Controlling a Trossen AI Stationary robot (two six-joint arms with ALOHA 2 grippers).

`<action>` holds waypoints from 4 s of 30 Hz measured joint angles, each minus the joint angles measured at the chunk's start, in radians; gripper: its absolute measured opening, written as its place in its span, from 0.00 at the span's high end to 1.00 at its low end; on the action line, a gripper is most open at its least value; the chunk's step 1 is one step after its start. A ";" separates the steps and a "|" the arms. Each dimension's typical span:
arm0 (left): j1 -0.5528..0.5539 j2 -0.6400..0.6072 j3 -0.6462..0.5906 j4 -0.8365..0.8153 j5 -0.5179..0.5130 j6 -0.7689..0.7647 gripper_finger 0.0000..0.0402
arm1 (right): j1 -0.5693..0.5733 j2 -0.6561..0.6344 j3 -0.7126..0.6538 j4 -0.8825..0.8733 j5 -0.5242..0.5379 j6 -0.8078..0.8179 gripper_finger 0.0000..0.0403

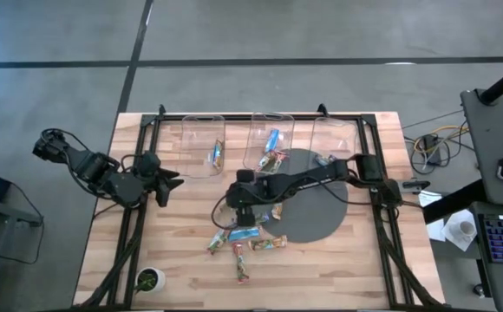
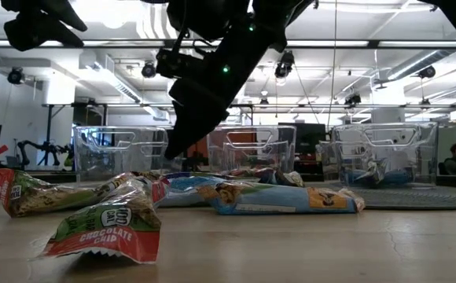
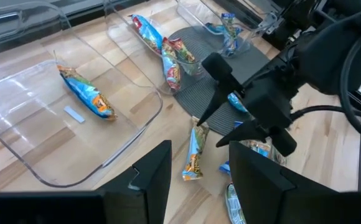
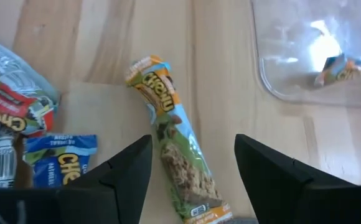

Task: Pick and place Granola Bars by type
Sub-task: Put the yellow granola bar into the left transparent bin

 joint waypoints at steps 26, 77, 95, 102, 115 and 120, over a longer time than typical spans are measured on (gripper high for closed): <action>0.000 0.000 -0.004 -0.003 -0.003 0.000 0.65 | -0.013 0.055 -0.072 0.082 0.002 0.088 0.46; 0.000 -0.134 -0.061 0.019 -0.140 -0.014 0.65 | -0.238 0.110 0.400 0.123 -0.180 0.765 0.81; 0.000 -0.145 -0.062 0.024 -0.127 -0.005 0.65 | -0.246 0.284 0.708 -0.222 -0.301 0.532 0.51; 0.000 -0.145 -0.063 0.023 -0.127 -0.002 0.65 | -0.145 0.105 0.714 -0.632 -0.051 0.300 0.51; 0.000 -0.145 -0.064 0.006 -0.123 -0.001 0.65 | 0.007 0.025 0.483 -1.116 -0.034 0.902 0.54; 0.000 -0.145 -0.065 -0.015 -0.119 0.002 0.65 | 0.064 -0.071 0.282 -1.056 -0.080 1.082 0.54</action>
